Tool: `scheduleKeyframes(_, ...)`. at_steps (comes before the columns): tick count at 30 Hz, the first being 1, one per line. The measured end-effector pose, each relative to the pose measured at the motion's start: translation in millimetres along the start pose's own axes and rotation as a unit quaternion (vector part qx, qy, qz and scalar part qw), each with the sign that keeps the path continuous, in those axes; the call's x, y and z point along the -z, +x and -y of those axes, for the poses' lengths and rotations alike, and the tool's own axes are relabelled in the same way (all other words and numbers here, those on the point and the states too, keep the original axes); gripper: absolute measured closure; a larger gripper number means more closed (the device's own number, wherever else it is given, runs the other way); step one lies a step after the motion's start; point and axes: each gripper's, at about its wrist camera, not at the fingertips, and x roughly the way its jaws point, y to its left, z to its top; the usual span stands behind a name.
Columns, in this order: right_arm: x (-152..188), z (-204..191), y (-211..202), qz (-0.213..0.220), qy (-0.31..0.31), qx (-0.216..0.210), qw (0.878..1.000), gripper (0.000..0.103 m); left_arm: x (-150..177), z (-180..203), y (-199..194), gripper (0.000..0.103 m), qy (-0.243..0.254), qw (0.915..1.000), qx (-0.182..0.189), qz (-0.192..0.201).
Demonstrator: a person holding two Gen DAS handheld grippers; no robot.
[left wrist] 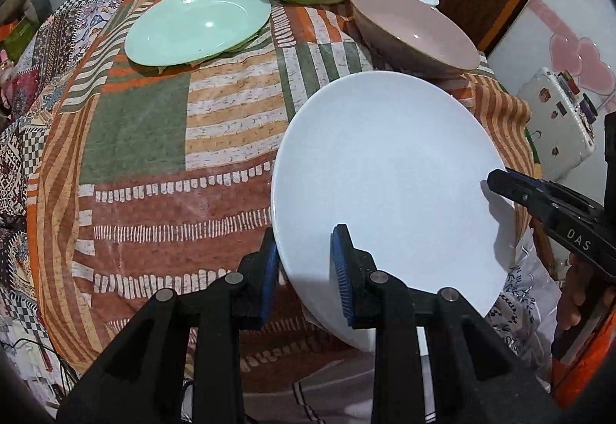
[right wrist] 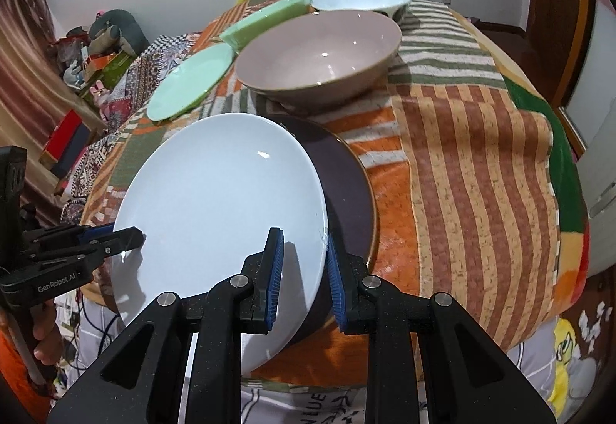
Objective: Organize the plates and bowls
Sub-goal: 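Lift the white plate with both tools and carry it over the purple plate, then lower the white plate onto the purple plate and open both tools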
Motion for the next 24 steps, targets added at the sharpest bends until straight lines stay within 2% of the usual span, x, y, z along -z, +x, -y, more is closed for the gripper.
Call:
scheduleKeyframes(16,-6,20,0,0.001,0.018,0.008,1.000,0.082,-21,10,27,0.074,-0.003,0.9999,0.007,-0.013)
scheduleKeyframes(24,-8,15,2,0.009,-0.004,0.031,0.999,0.081,-21,11,32,0.074,0.000,0.9998,0.007,-0.017)
